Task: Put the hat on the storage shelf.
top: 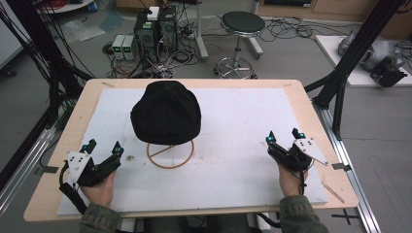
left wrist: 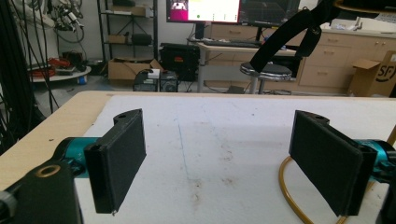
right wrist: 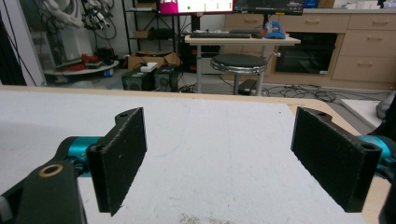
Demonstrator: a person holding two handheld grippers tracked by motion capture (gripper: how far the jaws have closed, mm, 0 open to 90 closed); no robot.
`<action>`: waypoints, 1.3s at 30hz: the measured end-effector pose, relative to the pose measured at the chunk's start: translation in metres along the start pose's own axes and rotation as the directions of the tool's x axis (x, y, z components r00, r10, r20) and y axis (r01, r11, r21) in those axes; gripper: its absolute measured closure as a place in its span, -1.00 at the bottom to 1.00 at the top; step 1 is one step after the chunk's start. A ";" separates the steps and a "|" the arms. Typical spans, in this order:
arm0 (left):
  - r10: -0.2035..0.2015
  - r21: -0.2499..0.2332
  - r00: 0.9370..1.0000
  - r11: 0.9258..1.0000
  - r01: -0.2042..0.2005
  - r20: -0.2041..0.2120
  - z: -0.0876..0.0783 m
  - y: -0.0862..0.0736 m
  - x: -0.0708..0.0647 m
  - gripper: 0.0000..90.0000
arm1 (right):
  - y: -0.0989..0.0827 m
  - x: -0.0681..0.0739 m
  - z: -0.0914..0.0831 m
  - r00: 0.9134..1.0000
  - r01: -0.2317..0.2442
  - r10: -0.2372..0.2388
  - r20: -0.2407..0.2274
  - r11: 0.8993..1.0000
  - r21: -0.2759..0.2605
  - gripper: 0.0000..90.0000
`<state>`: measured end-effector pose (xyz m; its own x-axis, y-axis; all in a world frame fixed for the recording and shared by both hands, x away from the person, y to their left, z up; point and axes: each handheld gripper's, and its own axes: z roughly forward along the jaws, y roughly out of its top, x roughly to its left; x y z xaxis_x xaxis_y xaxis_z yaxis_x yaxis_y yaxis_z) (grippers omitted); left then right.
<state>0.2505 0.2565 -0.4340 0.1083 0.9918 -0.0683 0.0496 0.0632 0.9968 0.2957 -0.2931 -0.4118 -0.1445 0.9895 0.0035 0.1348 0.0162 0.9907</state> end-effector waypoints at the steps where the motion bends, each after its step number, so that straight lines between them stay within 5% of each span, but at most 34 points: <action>1: -0.002 0.000 1.000 1.000 0.002 0.000 -0.001 0.000 0.000 -0.58 | -0.001 0.001 0.001 1.000 0.015 -0.015 0.008 1.000 0.006 -0.64; 7: -0.007 0.001 1.000 1.000 0.007 0.002 -0.001 0.000 0.000 -0.58 | -0.013 0.003 0.001 1.000 -0.015 0.015 0.002 0.999 0.036 -0.64; 39: -0.018 0.008 1.000 1.000 0.018 0.010 -0.009 -0.001 -0.001 -0.58 | -0.020 -0.010 -0.007 0.997 -0.080 0.079 0.019 0.995 0.051 -0.63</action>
<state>0.2414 0.2561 -0.4347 0.1178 0.9892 -0.0869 0.0599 0.0802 0.9950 0.2877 -0.3043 -0.4305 -0.1142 0.9903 0.0793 0.1962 -0.0558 0.9790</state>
